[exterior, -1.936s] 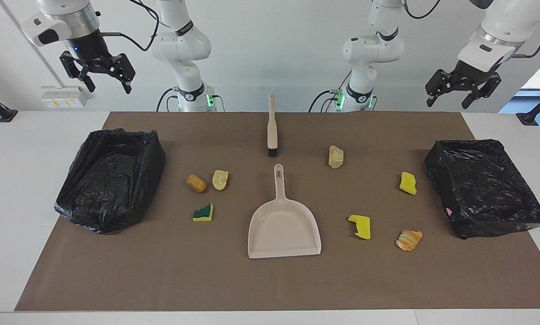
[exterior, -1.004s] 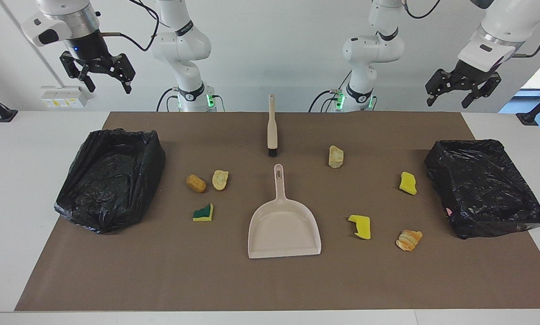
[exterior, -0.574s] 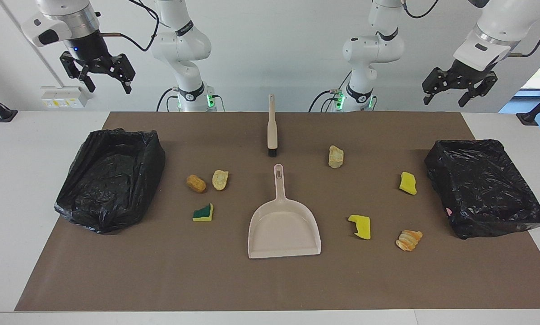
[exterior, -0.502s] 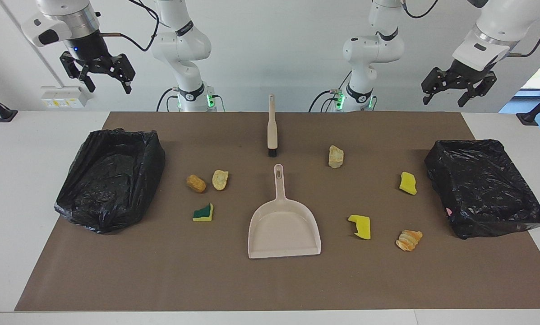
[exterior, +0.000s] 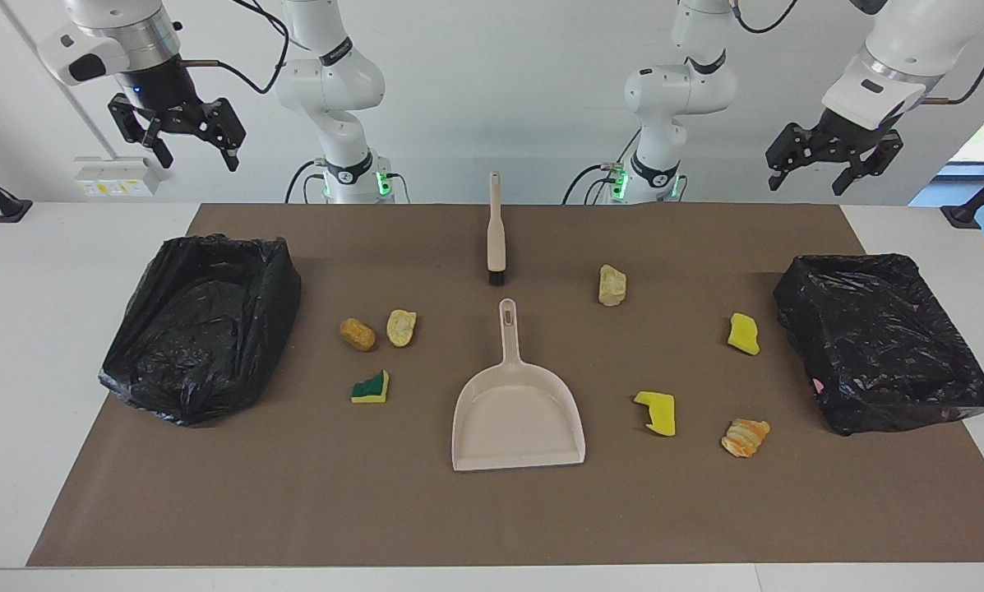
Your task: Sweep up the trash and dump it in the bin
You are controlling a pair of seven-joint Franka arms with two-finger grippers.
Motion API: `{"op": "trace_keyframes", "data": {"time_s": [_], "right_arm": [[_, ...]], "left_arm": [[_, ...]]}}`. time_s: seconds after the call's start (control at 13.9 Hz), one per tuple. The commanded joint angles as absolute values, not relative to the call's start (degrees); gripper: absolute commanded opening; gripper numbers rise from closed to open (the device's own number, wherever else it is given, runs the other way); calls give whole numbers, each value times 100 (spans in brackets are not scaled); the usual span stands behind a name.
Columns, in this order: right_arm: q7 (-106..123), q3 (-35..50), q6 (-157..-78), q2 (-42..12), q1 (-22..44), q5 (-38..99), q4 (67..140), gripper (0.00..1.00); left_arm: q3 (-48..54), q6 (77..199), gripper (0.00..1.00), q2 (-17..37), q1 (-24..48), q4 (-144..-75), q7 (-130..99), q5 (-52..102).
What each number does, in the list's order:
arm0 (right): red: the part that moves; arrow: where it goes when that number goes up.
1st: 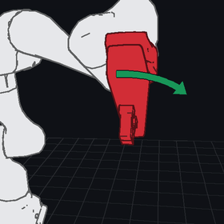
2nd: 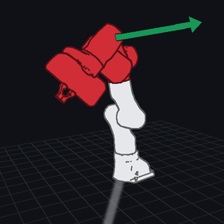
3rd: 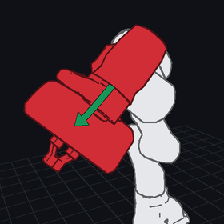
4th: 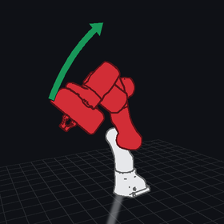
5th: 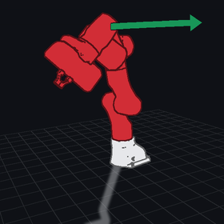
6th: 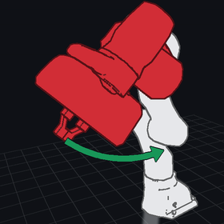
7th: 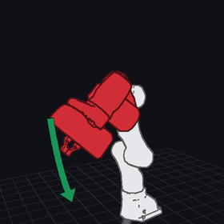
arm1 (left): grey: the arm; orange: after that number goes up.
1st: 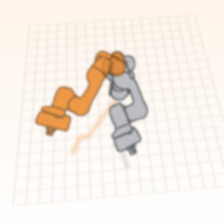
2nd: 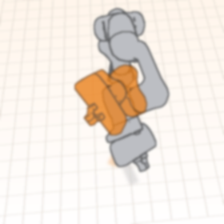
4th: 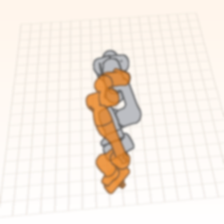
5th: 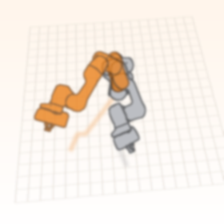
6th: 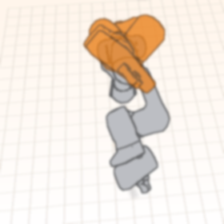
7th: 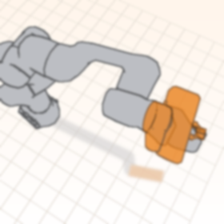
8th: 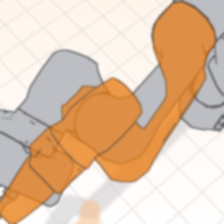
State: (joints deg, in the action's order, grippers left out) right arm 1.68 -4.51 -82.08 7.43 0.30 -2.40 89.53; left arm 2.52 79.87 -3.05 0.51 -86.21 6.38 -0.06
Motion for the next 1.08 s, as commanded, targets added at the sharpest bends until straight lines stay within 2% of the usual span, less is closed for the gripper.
{"op": "trace_keyframes", "data": {"time_s": [0.0,0.5,0.72,1.0], "right_arm": [[316,-413,-8350,870,-62,-255,9132,100],[396,-264,-8402,835,123,-176,9219,100],[28,-237,-8841,293,237,-106,9185,100],[-544,-237,-9280,-307,782,-53,9123,100]], "left_arm": [[281,7910,100,-448,97,-8728,563,0],[553,7937,100,-510,97,-8841,484,9],[807,7980,100,-571,97,-8981,54,78],[1440,8497,100,-1097,97,-9850,-850,491]]}}
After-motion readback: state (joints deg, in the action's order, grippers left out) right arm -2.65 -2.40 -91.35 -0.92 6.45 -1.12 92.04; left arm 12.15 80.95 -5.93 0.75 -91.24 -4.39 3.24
